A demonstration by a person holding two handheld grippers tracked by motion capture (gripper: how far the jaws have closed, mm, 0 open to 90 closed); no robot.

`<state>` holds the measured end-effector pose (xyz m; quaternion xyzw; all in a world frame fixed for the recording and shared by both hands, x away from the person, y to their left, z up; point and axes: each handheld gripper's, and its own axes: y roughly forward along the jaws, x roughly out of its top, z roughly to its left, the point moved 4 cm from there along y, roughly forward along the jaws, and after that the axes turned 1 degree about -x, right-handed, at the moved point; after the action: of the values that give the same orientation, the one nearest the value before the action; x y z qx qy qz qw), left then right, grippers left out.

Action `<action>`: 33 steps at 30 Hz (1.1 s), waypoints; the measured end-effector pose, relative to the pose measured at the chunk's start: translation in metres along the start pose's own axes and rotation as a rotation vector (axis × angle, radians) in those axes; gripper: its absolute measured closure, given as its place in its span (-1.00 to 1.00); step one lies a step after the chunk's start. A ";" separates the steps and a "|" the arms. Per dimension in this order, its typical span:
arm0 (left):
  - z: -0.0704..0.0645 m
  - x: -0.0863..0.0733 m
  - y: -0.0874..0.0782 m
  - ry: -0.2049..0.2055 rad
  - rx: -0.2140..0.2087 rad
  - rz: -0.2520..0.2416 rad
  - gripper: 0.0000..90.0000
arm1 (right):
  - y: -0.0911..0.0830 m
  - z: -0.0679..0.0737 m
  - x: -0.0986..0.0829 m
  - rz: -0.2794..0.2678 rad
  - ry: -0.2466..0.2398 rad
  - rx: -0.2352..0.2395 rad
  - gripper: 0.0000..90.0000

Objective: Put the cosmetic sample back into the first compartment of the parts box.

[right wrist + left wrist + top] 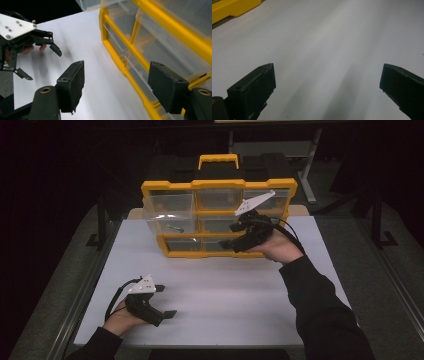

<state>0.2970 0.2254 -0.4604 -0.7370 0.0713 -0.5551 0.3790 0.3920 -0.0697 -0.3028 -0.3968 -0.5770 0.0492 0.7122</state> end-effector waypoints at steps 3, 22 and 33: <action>0.000 0.000 0.000 0.000 0.000 0.001 -1.00 | 0.003 0.001 -0.015 -0.010 0.014 0.002 -0.47; 0.000 0.000 0.000 0.007 0.003 0.006 -1.00 | 0.017 0.012 -0.102 -0.054 0.123 -0.052 -0.95; -0.001 -0.001 -0.001 0.010 0.002 0.006 -1.00 | 0.014 0.020 -0.140 -0.057 0.126 -0.060 -0.96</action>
<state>0.2956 0.2255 -0.4603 -0.7336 0.0751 -0.5576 0.3811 0.3340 -0.1240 -0.4209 -0.4036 -0.5434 -0.0132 0.7360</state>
